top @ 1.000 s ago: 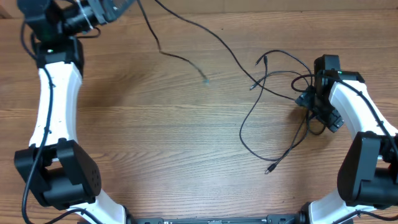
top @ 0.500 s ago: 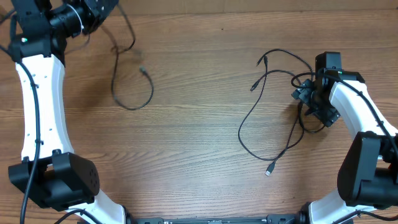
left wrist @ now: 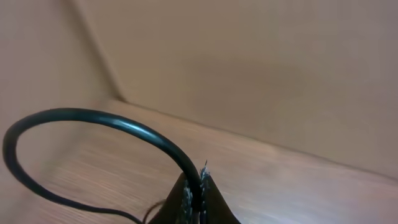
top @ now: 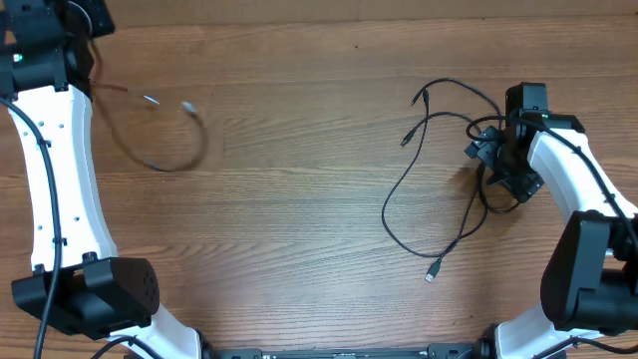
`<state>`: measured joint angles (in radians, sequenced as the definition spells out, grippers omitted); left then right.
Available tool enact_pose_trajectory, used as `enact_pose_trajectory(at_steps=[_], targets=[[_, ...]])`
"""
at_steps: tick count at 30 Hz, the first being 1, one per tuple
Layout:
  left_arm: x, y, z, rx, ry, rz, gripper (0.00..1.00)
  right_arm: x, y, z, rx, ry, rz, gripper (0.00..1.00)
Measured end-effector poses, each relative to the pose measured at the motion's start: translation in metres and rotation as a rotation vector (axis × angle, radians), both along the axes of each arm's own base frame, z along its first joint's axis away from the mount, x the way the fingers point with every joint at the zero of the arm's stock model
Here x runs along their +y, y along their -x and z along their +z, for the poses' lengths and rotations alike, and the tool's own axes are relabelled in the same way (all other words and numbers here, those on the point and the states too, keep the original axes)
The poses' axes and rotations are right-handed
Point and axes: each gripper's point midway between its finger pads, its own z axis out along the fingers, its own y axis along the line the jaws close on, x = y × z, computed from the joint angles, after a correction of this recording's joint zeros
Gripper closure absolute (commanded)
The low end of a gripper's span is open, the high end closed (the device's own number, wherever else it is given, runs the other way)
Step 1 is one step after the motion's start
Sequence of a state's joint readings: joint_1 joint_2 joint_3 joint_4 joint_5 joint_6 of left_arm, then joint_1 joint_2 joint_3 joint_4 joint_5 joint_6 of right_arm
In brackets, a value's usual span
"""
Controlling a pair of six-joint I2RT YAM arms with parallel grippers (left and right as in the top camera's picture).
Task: Untangle cables
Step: 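Carry the separated cable to the far left and release it, then move the left gripper back right to the remaining cable pile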
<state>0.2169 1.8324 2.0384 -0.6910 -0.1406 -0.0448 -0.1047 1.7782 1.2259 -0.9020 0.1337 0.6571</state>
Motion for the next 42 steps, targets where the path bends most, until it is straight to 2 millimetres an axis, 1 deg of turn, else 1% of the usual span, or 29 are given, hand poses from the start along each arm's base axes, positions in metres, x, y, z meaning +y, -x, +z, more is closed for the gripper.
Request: enact_pose_trajectory(at_steps=[2, 5, 6, 12, 14, 15, 17, 18, 20, 22, 25, 26, 27, 28, 30, 32, 33, 35, 38, 39, 40, 42], targets=[[0.015, 0.000, 0.012, -0.030, -0.076, 0.049, 0.96, 0.000, 0.000, 0.000, -0.001, 0.000, 0.000, 0.00], [0.031, -0.003, 0.034, -0.104, -0.139, 0.095, 0.96, 0.000, 0.000, 0.000, -0.001, 0.000, 0.000, 0.00], [0.042, -0.002, 0.044, -0.138, -0.160, 0.123, 0.96, 0.000, 0.000, 0.000, -0.001, 0.000, 0.000, 0.00], [0.090, 0.006, 0.082, -0.285, -0.224, 0.215, 0.96, 0.001, -0.001, 0.000, -0.003, -0.003, 0.003, 0.00], [0.104, 0.004, 0.092, -0.339, -0.247, 0.228, 0.96, 0.000, -0.001, 0.000, -0.003, -0.002, 0.003, 0.00], [0.118, 0.000, 0.095, -0.373, -0.269, 0.239, 0.96, 0.001, -0.001, 0.000, -0.003, -0.003, 0.003, 0.00], [0.132, -0.009, 0.086, -0.380, -0.279, 0.251, 0.96, 0.000, -0.001, 0.000, -0.002, -0.002, 0.004, 0.00], [0.136, -0.016, 0.074, -0.360, -0.275, 0.252, 0.96, 0.000, -0.001, 0.000, -0.003, -0.003, 0.003, 0.00], [0.143, -0.029, 0.037, -0.281, -0.253, 0.251, 0.96, 0.001, -0.001, 0.000, -0.003, -0.003, 0.003, 0.00], [0.149, -0.043, -0.014, -0.170, -0.220, 0.244, 0.96, 0.001, -0.001, 0.000, -0.004, -0.003, 0.003, 0.00], [0.155, -0.058, -0.103, 0.010, -0.155, 0.236, 0.96, 0.001, -0.001, 0.000, -0.004, -0.003, 0.003, 0.00], [0.156, -0.060, -0.135, 0.072, -0.125, 0.236, 0.96, 0.001, -0.001, 0.000, -0.004, -0.003, 0.004, 0.00], [0.156, -0.061, -0.162, 0.123, -0.102, 0.237, 0.96, 0.001, -0.001, 0.000, -0.003, -0.003, 0.003, 0.00], [0.156, -0.061, -0.186, 0.167, -0.080, 0.238, 0.96, 0.001, -0.001, 0.000, -0.003, -0.003, 0.003, 0.00], [0.154, -0.057, -0.228, 0.252, -0.038, 0.243, 0.96, 0.001, -0.001, 0.000, -0.003, -0.003, 0.003, 0.00], [0.150, -0.050, -0.255, 0.320, 0.003, 0.246, 0.94, 0.000, -0.001, 0.000, -0.004, -0.003, 0.003, 0.00], [0.148, -0.046, -0.263, 0.345, 0.019, 0.245, 0.89, 0.001, -0.001, 0.000, -0.004, -0.003, 0.003, 0.00], [0.143, -0.041, -0.272, 0.377, 0.053, 0.242, 0.68, 0.001, -0.001, 0.000, -0.003, -0.003, 0.003, 0.00], [0.140, -0.039, -0.274, 0.381, 0.078, 0.246, 0.36, 0.001, -0.001, 0.000, -0.004, -0.003, 0.003, 0.00], [0.138, -0.037, -0.277, 0.395, 0.086, 0.244, 0.20, 0.001, -0.001, 0.000, -0.004, -0.002, 0.004, 0.00], [0.137, -0.034, -0.279, 0.406, 0.098, 0.249, 0.00, 0.001, -0.001, 0.000, -0.004, -0.003, 0.003, 0.00], [0.133, -0.027, -0.285, 0.439, 0.126, 0.257, 0.00, 0.001, -0.001, 0.000, -0.004, -0.003, 0.004, 0.00]])
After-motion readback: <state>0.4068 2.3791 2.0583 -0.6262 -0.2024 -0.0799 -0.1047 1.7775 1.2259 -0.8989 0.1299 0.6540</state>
